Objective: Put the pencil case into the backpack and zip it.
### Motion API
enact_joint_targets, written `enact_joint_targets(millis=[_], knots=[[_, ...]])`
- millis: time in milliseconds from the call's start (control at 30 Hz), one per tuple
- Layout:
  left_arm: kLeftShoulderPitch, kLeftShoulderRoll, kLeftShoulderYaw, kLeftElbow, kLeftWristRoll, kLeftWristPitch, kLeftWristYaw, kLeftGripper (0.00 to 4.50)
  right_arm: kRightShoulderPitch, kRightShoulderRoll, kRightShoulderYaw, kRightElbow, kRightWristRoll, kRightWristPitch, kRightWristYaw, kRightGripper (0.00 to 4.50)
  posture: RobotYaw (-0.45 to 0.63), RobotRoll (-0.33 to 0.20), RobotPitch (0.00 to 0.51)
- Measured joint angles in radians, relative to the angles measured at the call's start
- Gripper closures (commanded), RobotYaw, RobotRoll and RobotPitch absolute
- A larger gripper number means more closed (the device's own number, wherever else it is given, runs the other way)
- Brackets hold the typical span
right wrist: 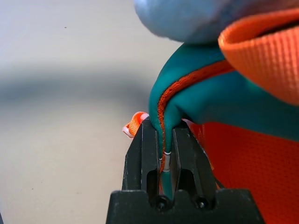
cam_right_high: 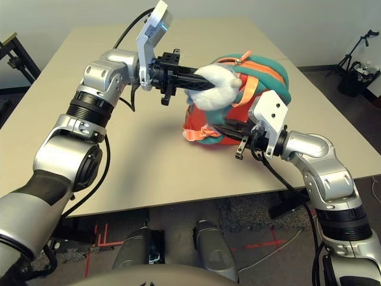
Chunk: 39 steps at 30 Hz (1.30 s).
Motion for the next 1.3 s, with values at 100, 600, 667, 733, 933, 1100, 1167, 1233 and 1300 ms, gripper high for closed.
enact_joint_targets(millis=[100, 600, 667, 733, 933, 1100, 1167, 1233, 1300], knots=[[0.000, 0.019, 0.010, -0.001, -0.003, 0.014, -0.006, 4.48, -0.001, 0.002, 0.000, 0.000, 0.006, 0.006, -0.001, 4.47, -0.28, 0.000, 0.035], [-0.029, 0.093, 0.054, 0.049, 0.000, 0.012, -0.002, 4.48, 0.003, -0.002, -0.004, -0.023, 0.022, 0.020, -0.008, 4.47, -0.28, 0.000, 0.034], [-0.030, 0.104, 0.057, 0.060, 0.000, 0.004, -0.002, 4.48, 0.004, -0.009, -0.008, -0.027, 0.022, 0.026, -0.016, 4.47, -0.29, 0.000, 0.032], [-0.029, 0.115, 0.057, 0.076, 0.001, 0.001, -0.002, 4.48, 0.011, -0.014, -0.020, -0.027, 0.022, 0.028, -0.024, 4.47, -0.29, 0.000, 0.031], [-0.023, 0.130, 0.057, 0.077, 0.002, 0.001, -0.002, 4.48, 0.040, -0.026, -0.045, -0.026, 0.018, 0.025, -0.035, 4.47, -0.29, 0.000, 0.029], [0.002, 0.156, 0.057, 0.077, 0.002, 0.005, -0.004, 4.48, 0.055, -0.036, -0.058, -0.020, 0.017, 0.023, -0.048, 4.47, -0.30, 0.000, 0.028], [0.016, 0.164, 0.058, 0.077, 0.001, 0.007, -0.004, 4.48, 0.059, -0.037, -0.072, -0.012, 0.017, 0.023, -0.055, 4.47, -0.30, 0.000, 0.028], [0.026, 0.166, 0.058, 0.075, 0.001, 0.014, -0.004, 4.48, 0.059, -0.038, -0.081, 0.004, 0.017, 0.021, -0.062, 4.47, -0.30, 0.000, 0.027], [0.044, 0.173, 0.060, 0.065, 0.000, 0.021, -0.004, 4.48, 0.063, -0.039, -0.087, 0.021, 0.017, 0.018, -0.065, 4.47, -0.30, 0.000, 0.026]])
